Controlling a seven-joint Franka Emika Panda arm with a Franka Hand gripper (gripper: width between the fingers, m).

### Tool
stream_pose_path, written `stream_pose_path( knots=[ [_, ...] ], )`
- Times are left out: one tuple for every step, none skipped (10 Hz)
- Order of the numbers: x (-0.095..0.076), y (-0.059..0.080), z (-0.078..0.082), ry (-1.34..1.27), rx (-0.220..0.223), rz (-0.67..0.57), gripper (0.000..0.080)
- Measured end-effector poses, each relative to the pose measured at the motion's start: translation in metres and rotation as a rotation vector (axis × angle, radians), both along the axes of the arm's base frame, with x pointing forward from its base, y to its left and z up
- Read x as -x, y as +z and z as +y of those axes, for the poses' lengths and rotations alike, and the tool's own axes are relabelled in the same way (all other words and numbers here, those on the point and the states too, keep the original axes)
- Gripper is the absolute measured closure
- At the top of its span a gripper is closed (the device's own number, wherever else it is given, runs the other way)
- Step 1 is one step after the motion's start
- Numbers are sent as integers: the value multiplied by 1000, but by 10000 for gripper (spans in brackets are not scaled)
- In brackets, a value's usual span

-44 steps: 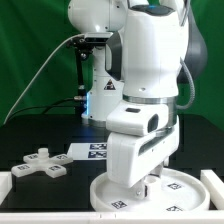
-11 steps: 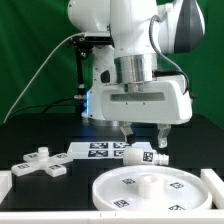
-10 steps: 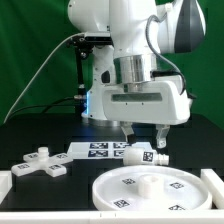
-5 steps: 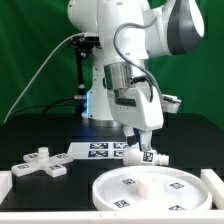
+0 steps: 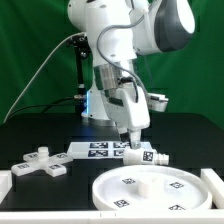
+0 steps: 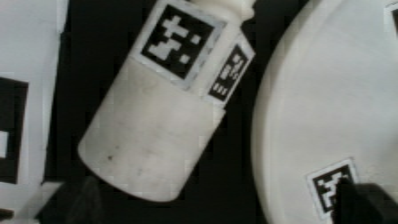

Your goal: Assemble round table

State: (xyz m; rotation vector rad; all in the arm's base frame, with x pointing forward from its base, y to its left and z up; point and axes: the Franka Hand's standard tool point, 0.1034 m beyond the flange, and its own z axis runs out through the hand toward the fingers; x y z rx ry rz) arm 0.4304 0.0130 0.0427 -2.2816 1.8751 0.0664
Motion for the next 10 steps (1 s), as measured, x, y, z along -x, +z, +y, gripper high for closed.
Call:
stream_pose_path(
  knots=[
    [5,-10,-1,-4,20,4,151],
    [9,-20,4,13,38,9,151],
    [13,-27,11,21,41,21,151],
    [17,-32,17,25,40,33,151],
    [17,-35,21,28,39,39,151],
    [17,-35,26,29,32,46,151],
    [18,-35,26,32,33,45,151],
    [18,-35,26,32,33,45,255],
    [18,-35,26,32,33,45,398],
    [18,-35,26,32,33,45,398]
  ],
)
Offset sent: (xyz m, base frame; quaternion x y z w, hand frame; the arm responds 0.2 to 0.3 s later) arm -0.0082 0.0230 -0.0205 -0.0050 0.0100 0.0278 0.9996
